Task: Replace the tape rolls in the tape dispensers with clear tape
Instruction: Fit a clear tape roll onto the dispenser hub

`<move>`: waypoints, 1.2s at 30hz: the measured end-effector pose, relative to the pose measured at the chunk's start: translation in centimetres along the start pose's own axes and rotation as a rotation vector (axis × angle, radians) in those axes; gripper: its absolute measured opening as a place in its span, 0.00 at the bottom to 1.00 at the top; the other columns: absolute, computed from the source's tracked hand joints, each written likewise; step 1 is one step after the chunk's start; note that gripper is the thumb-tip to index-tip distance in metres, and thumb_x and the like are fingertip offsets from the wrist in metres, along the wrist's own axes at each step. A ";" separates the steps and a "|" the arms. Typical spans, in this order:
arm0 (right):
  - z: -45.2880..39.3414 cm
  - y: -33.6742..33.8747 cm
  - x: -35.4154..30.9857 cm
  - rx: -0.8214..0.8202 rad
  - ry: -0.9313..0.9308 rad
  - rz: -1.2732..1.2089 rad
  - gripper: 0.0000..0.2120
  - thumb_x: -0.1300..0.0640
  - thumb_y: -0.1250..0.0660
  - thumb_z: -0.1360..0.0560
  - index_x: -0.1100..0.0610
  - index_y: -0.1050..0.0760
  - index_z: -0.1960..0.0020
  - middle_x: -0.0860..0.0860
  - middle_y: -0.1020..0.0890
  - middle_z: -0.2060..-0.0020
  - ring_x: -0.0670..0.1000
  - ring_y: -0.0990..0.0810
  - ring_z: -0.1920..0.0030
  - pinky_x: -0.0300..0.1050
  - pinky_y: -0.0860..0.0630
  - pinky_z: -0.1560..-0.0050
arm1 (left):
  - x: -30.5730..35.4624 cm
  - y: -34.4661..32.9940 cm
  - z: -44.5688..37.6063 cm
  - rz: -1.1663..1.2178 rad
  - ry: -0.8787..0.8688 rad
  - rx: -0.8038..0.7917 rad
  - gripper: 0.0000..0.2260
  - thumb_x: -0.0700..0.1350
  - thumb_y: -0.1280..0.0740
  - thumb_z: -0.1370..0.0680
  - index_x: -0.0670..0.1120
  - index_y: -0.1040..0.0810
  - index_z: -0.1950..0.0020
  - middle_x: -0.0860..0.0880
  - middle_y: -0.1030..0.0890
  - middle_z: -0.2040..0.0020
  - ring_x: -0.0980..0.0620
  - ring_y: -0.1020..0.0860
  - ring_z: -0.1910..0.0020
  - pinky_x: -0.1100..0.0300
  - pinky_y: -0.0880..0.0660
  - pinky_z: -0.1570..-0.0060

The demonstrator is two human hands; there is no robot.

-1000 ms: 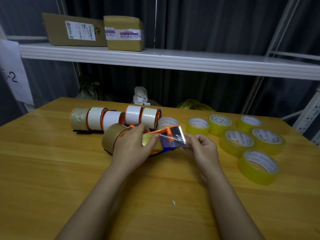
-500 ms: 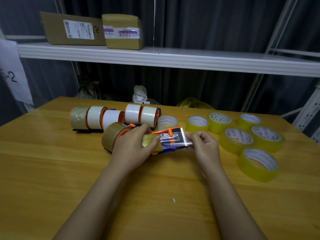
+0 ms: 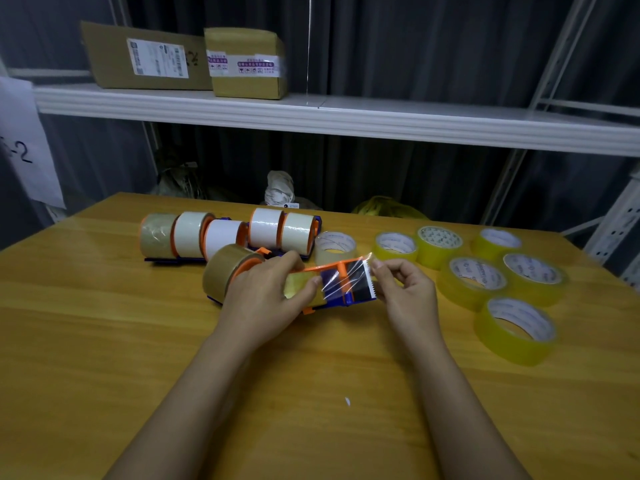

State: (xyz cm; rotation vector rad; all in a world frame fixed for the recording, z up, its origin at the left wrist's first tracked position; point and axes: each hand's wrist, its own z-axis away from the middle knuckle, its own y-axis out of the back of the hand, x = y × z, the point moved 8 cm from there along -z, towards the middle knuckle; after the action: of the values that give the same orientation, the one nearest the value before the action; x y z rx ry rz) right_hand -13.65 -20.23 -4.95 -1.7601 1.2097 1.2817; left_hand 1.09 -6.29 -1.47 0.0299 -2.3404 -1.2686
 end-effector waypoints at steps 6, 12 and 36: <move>-0.1 0.0 0.1 0.026 0.030 0.014 0.07 0.56 0.32 0.23 0.54 0.22 0.60 0.46 0.18 0.65 0.46 0.18 0.59 0.46 0.21 0.57 | 0.1 0.0 0.1 -0.009 -0.007 -0.013 0.14 0.60 0.40 0.23 0.53 0.27 0.45 0.59 0.26 0.56 0.61 0.29 0.59 0.68 0.31 0.66; -0.2 0.0 0.0 0.031 0.052 0.016 0.07 0.57 0.32 0.23 0.53 0.22 0.60 0.45 0.18 0.64 0.48 0.18 0.58 0.47 0.20 0.57 | 0.0 0.0 0.1 0.001 -0.003 -0.005 0.13 0.61 0.40 0.24 0.54 0.27 0.46 0.59 0.27 0.57 0.61 0.29 0.58 0.68 0.33 0.67; 0.6 -0.5 -1.2 0.024 0.121 0.012 0.08 0.59 0.35 0.21 0.54 0.25 0.60 0.45 0.21 0.68 0.37 0.24 0.69 0.32 0.27 0.68 | -0.8 0.2 0.1 0.074 0.041 0.016 0.12 0.60 0.38 0.24 0.53 0.28 0.50 0.60 0.27 0.60 0.63 0.27 0.60 0.64 0.34 0.70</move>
State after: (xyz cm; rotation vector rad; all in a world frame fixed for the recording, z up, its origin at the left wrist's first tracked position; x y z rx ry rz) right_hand -13.48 -19.16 -4.05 -1.8377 1.2989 1.1769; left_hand 1.83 -5.93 -1.72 -0.0250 -2.2953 -1.2033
